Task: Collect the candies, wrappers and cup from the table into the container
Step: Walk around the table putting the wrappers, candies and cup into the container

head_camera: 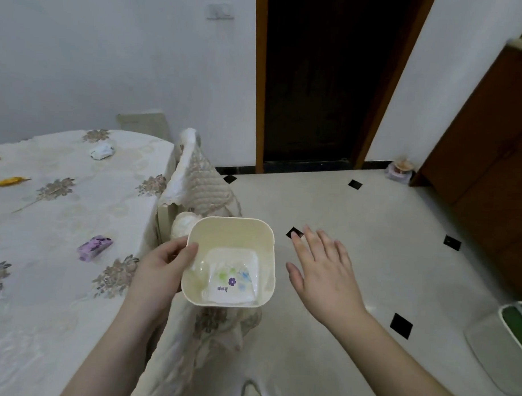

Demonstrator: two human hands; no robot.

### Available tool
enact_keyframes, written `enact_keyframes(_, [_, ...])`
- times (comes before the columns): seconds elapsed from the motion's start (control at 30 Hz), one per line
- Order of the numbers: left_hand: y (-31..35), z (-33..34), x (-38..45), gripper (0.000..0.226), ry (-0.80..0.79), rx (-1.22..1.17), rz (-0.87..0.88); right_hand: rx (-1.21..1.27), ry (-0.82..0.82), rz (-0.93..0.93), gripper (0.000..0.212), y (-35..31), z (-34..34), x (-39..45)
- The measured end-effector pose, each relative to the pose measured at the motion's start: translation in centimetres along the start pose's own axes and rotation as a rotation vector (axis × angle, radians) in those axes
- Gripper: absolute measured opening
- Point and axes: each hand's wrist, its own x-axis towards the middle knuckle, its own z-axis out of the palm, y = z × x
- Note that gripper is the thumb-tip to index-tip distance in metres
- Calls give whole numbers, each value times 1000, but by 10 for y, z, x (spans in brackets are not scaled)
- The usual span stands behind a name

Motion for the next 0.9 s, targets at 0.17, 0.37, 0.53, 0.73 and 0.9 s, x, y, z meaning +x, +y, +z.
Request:
enact_keyframes(0.17, [13,9,54,16,-56,-39,-27,-17,-1,2,56,9,-9,50])
enact_keyframes(0.37, [33,11,111,21,-51,-28,15,-39,-3,23,57,26,-12,109])
enact_keyframes(0.53, [41,23,137,16,9,-48,44,-39,29,-4,55,47,-21,168])
enact_keyframes(0.73, [48,42,169,18,113,-85,-26,-19,4,-106,56,66,-11,231])
enact_keyframes(0.9, [59,63,190,20,248,-83,-14,7,-6,-208,56,90,-9,292])
